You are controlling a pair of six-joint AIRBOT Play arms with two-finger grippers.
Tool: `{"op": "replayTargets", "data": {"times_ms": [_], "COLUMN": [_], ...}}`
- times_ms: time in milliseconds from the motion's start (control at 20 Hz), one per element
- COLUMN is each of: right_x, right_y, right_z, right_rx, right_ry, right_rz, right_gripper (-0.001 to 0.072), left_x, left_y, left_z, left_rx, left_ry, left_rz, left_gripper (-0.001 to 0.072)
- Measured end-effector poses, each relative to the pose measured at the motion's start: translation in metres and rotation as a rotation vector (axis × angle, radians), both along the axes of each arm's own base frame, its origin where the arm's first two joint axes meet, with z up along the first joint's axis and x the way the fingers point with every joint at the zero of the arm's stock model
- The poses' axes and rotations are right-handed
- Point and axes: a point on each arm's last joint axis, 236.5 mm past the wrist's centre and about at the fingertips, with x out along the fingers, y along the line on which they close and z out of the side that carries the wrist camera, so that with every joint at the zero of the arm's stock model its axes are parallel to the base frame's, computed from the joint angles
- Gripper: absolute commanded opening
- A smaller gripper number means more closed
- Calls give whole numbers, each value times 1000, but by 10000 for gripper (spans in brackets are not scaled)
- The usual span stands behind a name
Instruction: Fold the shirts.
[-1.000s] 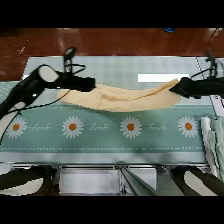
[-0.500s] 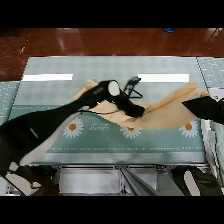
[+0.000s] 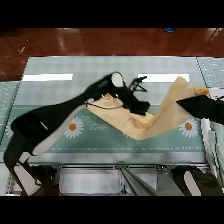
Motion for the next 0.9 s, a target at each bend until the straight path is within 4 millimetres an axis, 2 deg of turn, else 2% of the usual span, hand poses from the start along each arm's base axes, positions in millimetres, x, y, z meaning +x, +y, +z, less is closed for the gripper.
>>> {"op": "replayTargets", "data": {"times_ms": [50,200,300,400,500,550,650,750,850,900], "right_x": [3,21,42,65,91,105,129,147,158,161], "right_y": [8,41,70,103,138,156,186,214,239,249], "right_z": [-1,-8,-17,-28,-44,-54,-77,-101,-122,-132], "right_rx": [14,55,74,76,68,62,56,59,71,72], "right_ry": [1,13,26,43,66,80,111,147,178,192], "right_rz": [26,106,153,206,256,275,302,323,343,352], "right_gripper": [18,18,18,18,18,18,18,18,19,100], "left_x": [20,79,106,121,115,104,74,41,14,5], "left_y": [18,93,161,238,309,340,380,391,388,383], "left_z": [11,53,78,98,115,123,129,127,115,109], "left_rx": [-8,-32,-18,11,32,41,63,69,69,68], "left_ry": [2,-47,-98,-148,-200,-230,-279,-311,-326,-324], "left_rz": [35,148,241,382,541,621,748,812,839,834], "left_gripper": [28,27,27,27,28,27,28,28,28,28]}}
